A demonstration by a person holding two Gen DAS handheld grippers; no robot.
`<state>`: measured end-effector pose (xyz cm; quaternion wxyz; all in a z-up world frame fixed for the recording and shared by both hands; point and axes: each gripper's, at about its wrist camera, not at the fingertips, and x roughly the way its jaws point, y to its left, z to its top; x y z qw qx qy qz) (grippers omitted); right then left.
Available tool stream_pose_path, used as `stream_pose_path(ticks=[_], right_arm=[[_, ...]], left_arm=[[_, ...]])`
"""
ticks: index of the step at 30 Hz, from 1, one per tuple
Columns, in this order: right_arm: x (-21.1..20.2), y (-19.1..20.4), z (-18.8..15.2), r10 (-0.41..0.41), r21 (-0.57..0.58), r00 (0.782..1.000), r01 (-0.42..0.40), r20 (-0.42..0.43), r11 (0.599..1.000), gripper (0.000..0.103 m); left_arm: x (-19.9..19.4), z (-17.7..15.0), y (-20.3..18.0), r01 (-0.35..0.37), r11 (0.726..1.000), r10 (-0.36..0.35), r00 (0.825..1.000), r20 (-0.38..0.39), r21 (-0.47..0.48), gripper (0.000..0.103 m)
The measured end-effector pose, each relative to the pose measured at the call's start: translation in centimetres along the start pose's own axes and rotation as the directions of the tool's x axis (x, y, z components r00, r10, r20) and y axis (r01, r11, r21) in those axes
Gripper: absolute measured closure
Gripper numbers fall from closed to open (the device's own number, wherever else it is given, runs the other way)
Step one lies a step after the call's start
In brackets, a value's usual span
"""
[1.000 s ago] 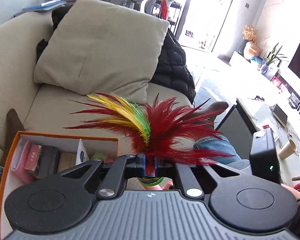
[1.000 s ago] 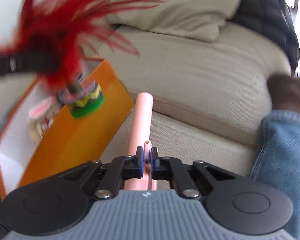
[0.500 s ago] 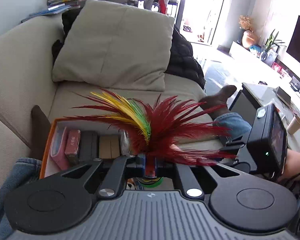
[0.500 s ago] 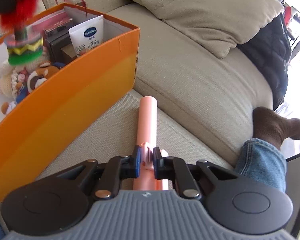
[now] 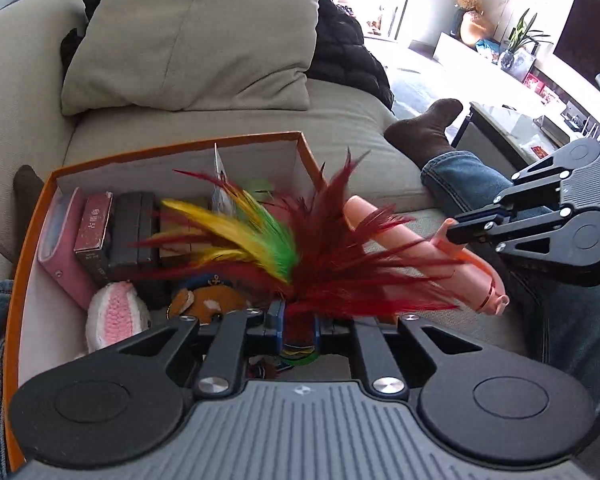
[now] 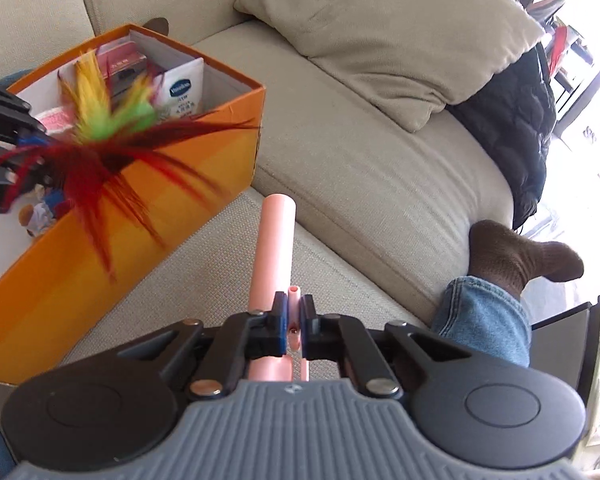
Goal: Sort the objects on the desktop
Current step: 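Lift the feather teaser with the left tool and drop it into the shoebox, then carry the pink toy with the right tool over the shoebox and lower it inside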
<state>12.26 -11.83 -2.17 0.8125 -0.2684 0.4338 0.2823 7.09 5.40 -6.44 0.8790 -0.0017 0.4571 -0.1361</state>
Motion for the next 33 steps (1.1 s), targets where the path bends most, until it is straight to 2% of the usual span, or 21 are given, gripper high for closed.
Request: stream_pose_path(ticks=[2,6,11,16,21,27,33], right_arm=[[-0.7,0.3,0.2,-0.006,-0.008,1.0,0.006,0.011,1.0,0.097],[-2.2,0.9,0.6,-0.017,-0.019,0.999,0.018,0.04,1.0,0.097],[-5.9,1.7,1.6,-0.018,-0.04,0.992,0.023,0.125,0.999,0.097],[-11.0,3.8,3.2,0.021,-0.112,0.968,0.007,0.25,0.994,0.097],[-14.4,7.8,5.3,0.149,-0.24,0.934,-0.071,0.324,0.968,0.097],[-13.6,13.8,7.4,0.312,-0.417,0.91,-0.18,0.273,0.891,0.098],[-8.9,18.7,8.2,0.396,-0.556,0.911,-0.269,0.119,0.786,0.098]], left_arm=[[-0.2,-0.2,0.1,0.005,1.0,-0.005,1.0,-0.003,-0.004,0.09],[-1.4,-0.4,0.4,0.017,1.0,-0.017,1.0,0.011,-0.018,0.082],[-5.7,-0.6,1.5,0.014,0.998,-0.009,0.995,0.095,-0.059,0.081],[-10.1,-1.1,3.3,-0.119,0.985,0.136,0.981,0.135,-0.124,0.078],[-13.8,-2.3,6.2,-0.226,0.949,0.26,0.955,0.142,-0.218,0.078],[-15.0,-3.9,8.0,-0.266,0.93,0.302,0.946,0.116,-0.255,0.078],[-14.7,-5.5,9.1,-0.263,0.923,0.3,0.949,0.095,-0.281,0.078]])
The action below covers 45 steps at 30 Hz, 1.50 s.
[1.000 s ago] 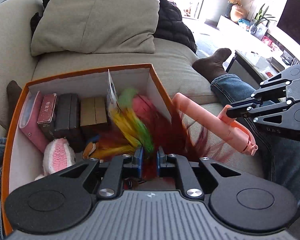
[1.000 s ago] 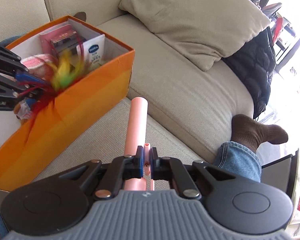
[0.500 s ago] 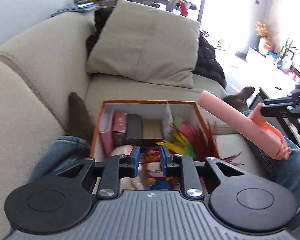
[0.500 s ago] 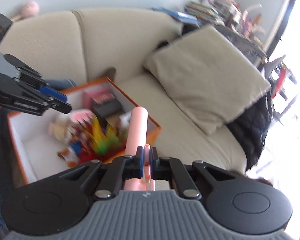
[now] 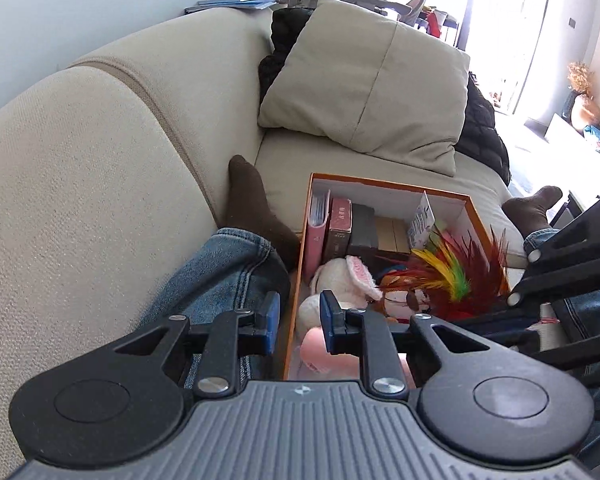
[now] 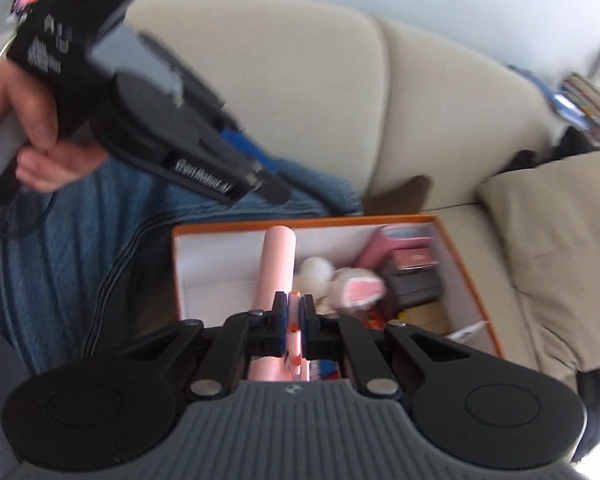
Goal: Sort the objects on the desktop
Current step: 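Carry the pink toy with the right tool over the shoebox and lower it inside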
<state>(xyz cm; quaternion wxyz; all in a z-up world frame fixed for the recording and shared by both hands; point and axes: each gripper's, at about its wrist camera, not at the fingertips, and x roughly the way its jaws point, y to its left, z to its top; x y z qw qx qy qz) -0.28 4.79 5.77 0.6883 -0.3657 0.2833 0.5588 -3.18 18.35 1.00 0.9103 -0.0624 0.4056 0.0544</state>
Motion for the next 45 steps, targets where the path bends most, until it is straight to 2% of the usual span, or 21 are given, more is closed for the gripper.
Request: stream_pose_path(ticks=[3,9,18,23,28,30,35,39,43,45], right_arm=[[2.8,0.4,-0.3,0.054,-0.036,0.997,-0.056,-0.061,0.998,0.098],[6.5,0.3,-0.9,0.108,-0.098,0.985,-0.122,-0.137,0.988,0.098],[7.7,2.1,-2.5,0.148,-0.225,0.966,-0.196,-0.213,0.954,0.097],[7.3,1.9,-2.2,0.19,-0.209,0.955,-0.239,-0.228,0.948,0.097],[7.2,1.3,-1.7,0.256,-0.109,0.931,-0.292,-0.262,0.95,0.097],[7.2,0.7,-1.8,0.267,-0.05,0.929,-0.289,-0.257,0.956,0.097],[6.5,-1.2,-2.2,0.218,0.089,0.949,-0.203,-0.228,0.975,0.096],[4.4,-1.9,-3.2,0.145,0.242,0.971,-0.097,-0.188,0.965,0.092],[1.6,-2.4,-4.4,0.055,0.391,0.991,-0.004,-0.12,0.92,0.091],[-0.3,-2.4,-4.9,-0.002,0.463,0.997,0.035,-0.071,0.886,0.082]], left_arm=[[0.6,-0.6,0.6,0.008,1.0,-0.008,1.0,-0.016,-0.018,0.078],[2.1,-1.0,0.9,0.047,0.999,-0.048,0.998,-0.035,-0.027,0.078],[3.6,-1.6,1.2,0.068,0.996,-0.072,0.994,-0.078,-0.052,0.078],[3.5,-1.7,1.0,0.069,0.996,-0.073,0.994,-0.078,-0.051,0.078],[3.3,-1.8,0.6,0.064,0.997,-0.067,0.995,-0.08,-0.047,0.078],[3.1,-2.0,0.5,0.066,0.997,-0.07,0.994,-0.08,-0.047,0.078],[2.5,-2.4,-0.3,0.061,0.998,-0.063,0.995,-0.081,-0.025,0.078],[1.7,-2.9,-1.7,0.057,0.998,-0.055,0.997,-0.061,0.023,0.078],[0.4,-3.3,-3.5,0.027,0.998,-0.026,1.0,-0.016,0.053,0.072],[-0.3,-3.4,-4.3,0.019,0.998,-0.019,1.0,0.012,0.053,0.069]])
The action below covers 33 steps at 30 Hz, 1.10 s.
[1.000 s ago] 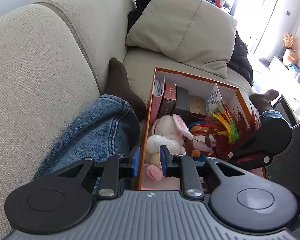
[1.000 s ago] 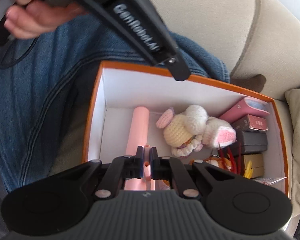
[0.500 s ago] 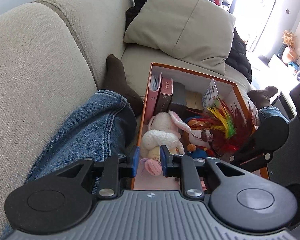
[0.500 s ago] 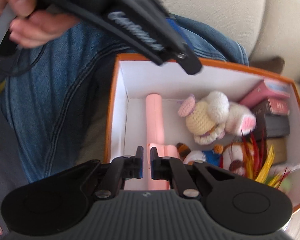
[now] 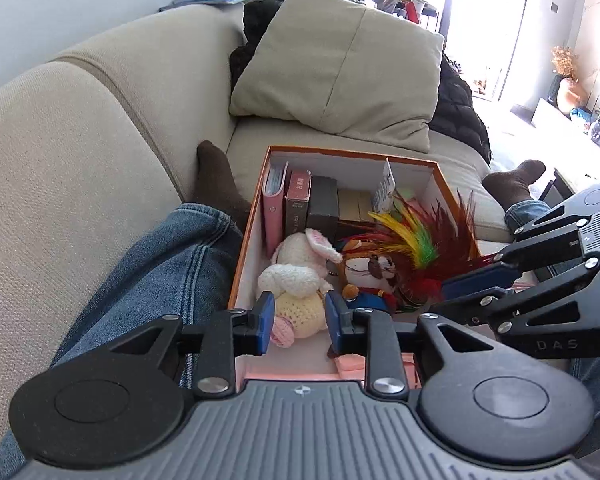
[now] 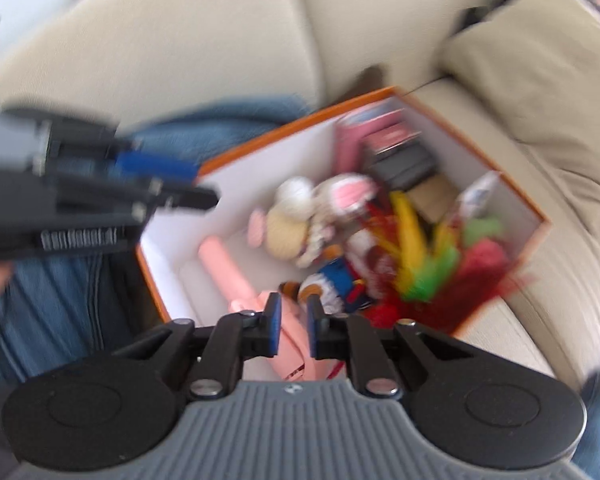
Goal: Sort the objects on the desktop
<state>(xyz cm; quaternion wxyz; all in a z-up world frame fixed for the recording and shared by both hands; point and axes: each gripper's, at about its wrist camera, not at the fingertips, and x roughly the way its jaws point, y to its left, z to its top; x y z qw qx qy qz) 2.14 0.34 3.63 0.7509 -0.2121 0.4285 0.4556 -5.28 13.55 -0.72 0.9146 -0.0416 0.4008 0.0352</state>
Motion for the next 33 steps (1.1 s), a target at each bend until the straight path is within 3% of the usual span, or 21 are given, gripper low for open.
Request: stream_pose_path(ticks=[3,4,8,11,14,22,33], right_arm=[[-2.4,0.5,-1.1,-0.054,0.061,0.993,0.048,0.101,0.997,0.07],[-3.0,0.7,-1.4,-0.076,0.077,0.989,0.066,0.124,0.995,0.069],[-5.0,1.3,-2.6,-0.115,0.15,0.973,0.086,0.198,0.985,0.058],[-6.2,2.0,-3.4,-0.168,0.183,0.956,0.126,0.24,0.975,0.053],[-6.6,2.4,-4.0,-0.215,0.206,0.94,0.163,0.264,0.965,0.051],[-4.5,2.0,-6.2,-0.237,0.25,0.951,0.185,0.199,0.95,0.046],[-2.3,1.5,-7.5,-0.21,0.278,0.965,0.16,0.16,0.947,0.044]], left_arm=[[-1.0,0.0,-1.2,-0.002,1.0,0.002,0.999,0.034,-0.001,0.062],[-1.4,0.0,-1.6,-0.01,1.0,0.01,0.999,0.05,-0.001,0.049],[-3.4,0.0,-3.2,-0.043,0.999,0.04,0.989,0.141,0.017,0.034],[-4.5,0.0,-3.8,-0.079,0.997,0.074,0.978,0.196,0.017,0.01],[-4.4,-0.2,-4.4,-0.125,0.992,0.119,0.975,0.188,0.019,0.009],[-1.8,-2.0,-4.4,-0.152,0.988,0.153,0.987,0.049,-0.03,0.009],[0.7,-4.0,-4.3,-0.184,0.982,0.182,0.981,-0.07,-0.033,0.009]])
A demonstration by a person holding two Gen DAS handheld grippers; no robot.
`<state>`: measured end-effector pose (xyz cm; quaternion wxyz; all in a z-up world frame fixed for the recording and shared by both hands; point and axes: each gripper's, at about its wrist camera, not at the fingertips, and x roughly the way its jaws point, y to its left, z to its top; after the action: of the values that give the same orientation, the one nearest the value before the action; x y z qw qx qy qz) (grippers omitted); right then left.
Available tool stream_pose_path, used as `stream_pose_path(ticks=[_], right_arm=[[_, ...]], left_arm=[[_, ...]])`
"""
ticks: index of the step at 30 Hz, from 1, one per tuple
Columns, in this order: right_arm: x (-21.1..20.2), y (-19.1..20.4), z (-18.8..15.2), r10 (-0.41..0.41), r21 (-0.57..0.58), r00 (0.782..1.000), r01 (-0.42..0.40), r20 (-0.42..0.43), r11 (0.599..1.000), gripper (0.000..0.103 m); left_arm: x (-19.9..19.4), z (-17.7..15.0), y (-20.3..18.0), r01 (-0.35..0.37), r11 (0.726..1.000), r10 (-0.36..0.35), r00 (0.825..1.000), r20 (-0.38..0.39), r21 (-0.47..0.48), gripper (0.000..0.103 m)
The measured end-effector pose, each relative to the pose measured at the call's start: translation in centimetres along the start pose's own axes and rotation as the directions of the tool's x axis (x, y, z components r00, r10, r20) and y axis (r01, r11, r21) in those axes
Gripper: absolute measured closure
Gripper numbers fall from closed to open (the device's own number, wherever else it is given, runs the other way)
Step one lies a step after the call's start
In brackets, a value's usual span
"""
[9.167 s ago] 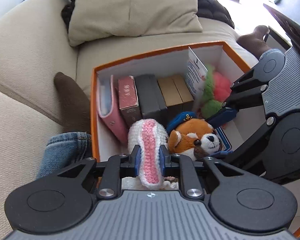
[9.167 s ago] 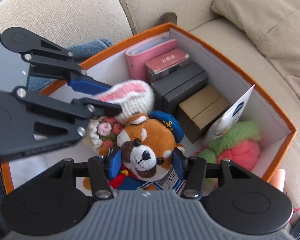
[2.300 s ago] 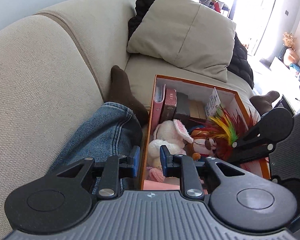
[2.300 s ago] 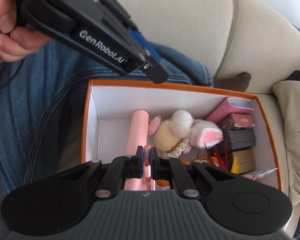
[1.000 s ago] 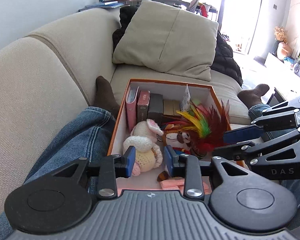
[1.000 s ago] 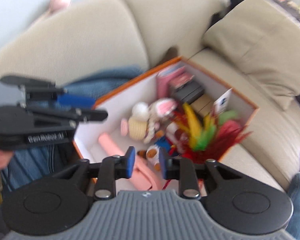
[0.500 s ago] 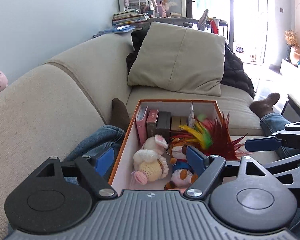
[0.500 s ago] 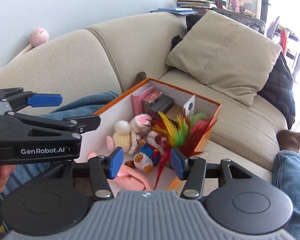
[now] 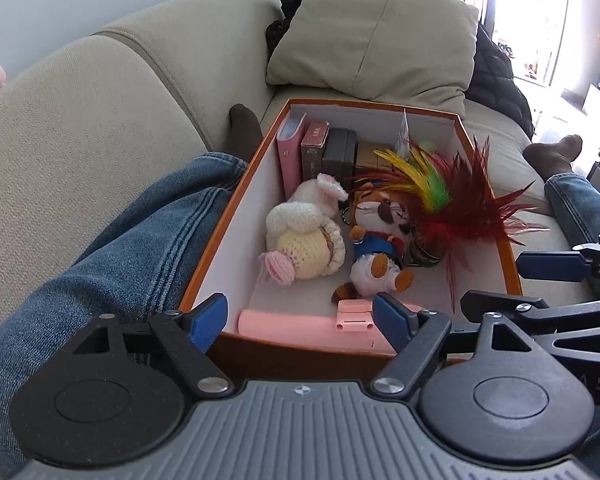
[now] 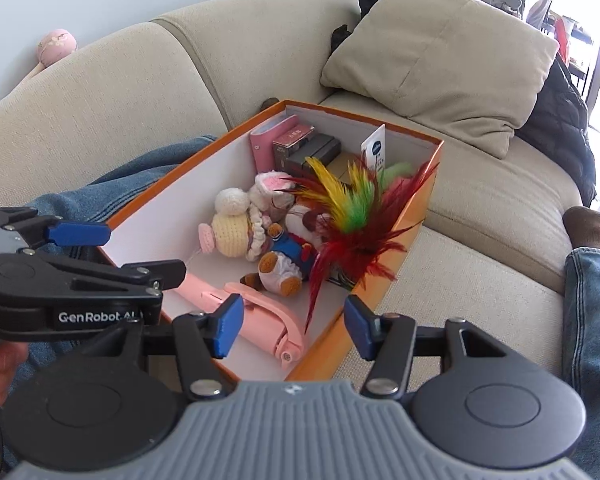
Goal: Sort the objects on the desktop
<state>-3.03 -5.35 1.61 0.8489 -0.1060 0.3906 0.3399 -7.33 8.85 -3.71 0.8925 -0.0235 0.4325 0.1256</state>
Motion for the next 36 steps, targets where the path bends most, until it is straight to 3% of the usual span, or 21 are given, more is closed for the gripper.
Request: stream_pose_path(ticks=[16,36], right_arm=[[1.0,0.1,-0.3,-0.013,-0.012,1.0,0.012,-0.013,1.0,0.04],[1.1,0.6,-0.2,-0.025,-0.016,0.999,0.025,-0.022,1.0,0.04]], left_arm=[[1.5,-0.5,-0.5,-0.045,0.999,0.045,0.999,0.006,0.029,0.009],[1.5,-0.4,-0.3,-0.049,0.998,0.049,0.999,0.008,0.03,0.009]])
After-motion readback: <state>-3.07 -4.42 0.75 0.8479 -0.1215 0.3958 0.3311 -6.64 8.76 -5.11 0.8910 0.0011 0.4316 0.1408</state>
